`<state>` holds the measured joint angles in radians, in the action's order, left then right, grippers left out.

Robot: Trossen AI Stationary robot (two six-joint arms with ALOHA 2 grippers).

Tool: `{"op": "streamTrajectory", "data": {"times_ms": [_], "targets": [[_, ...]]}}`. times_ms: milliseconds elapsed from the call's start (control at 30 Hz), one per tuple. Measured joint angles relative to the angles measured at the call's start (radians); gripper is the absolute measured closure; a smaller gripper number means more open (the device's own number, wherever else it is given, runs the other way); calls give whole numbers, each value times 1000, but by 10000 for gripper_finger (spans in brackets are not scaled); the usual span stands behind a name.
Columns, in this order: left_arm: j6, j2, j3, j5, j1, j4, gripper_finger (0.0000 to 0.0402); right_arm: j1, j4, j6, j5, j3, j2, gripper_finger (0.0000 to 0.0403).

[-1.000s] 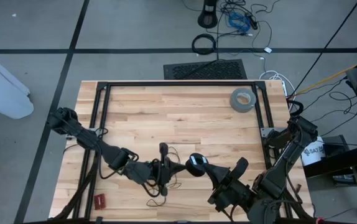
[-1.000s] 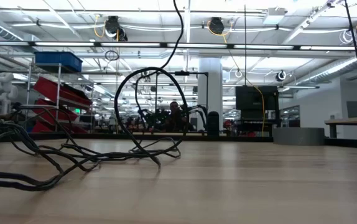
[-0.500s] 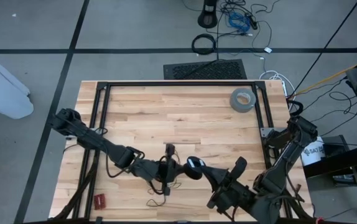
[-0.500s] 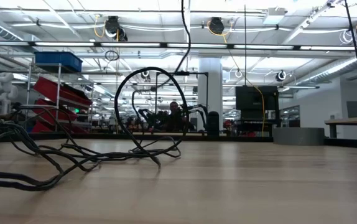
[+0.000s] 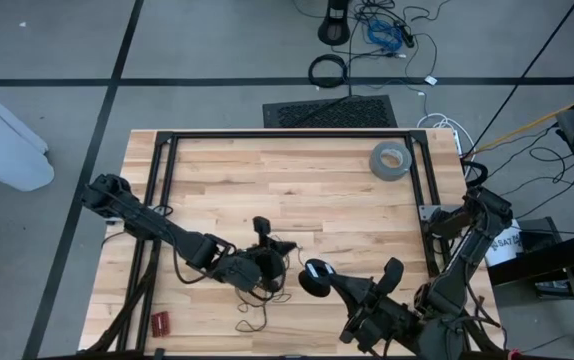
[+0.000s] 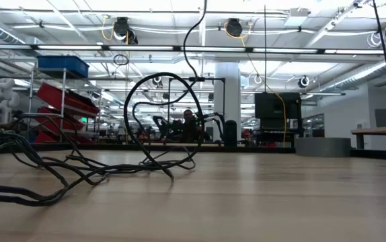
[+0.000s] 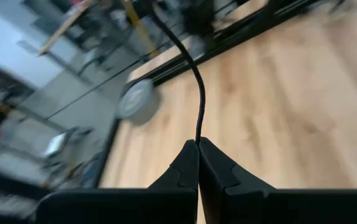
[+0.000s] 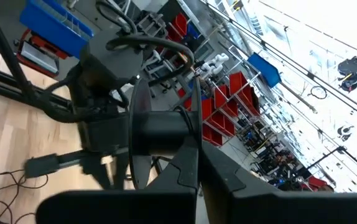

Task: Coil cords
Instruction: Uncoil the black wire from the spool

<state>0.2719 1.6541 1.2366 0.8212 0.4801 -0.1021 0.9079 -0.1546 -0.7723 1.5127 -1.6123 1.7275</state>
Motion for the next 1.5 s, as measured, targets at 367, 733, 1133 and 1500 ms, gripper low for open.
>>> {"op": "streamTrajectory", "data": {"times_ms": [367,733,1133,1500], "targets": [[-303,-119,9,186,7,-267,402,10,0,-3,3,0,0,403],[-410,-319,9,208,228,-320,402,-5,2,-6,9,0,-1,403],[78,-237,11,16,354,159,402,-78,9,9,49,0,-1,403],[267,-141,11,-166,320,276,402,-208,1,-19,24,0,-6,403]]}}
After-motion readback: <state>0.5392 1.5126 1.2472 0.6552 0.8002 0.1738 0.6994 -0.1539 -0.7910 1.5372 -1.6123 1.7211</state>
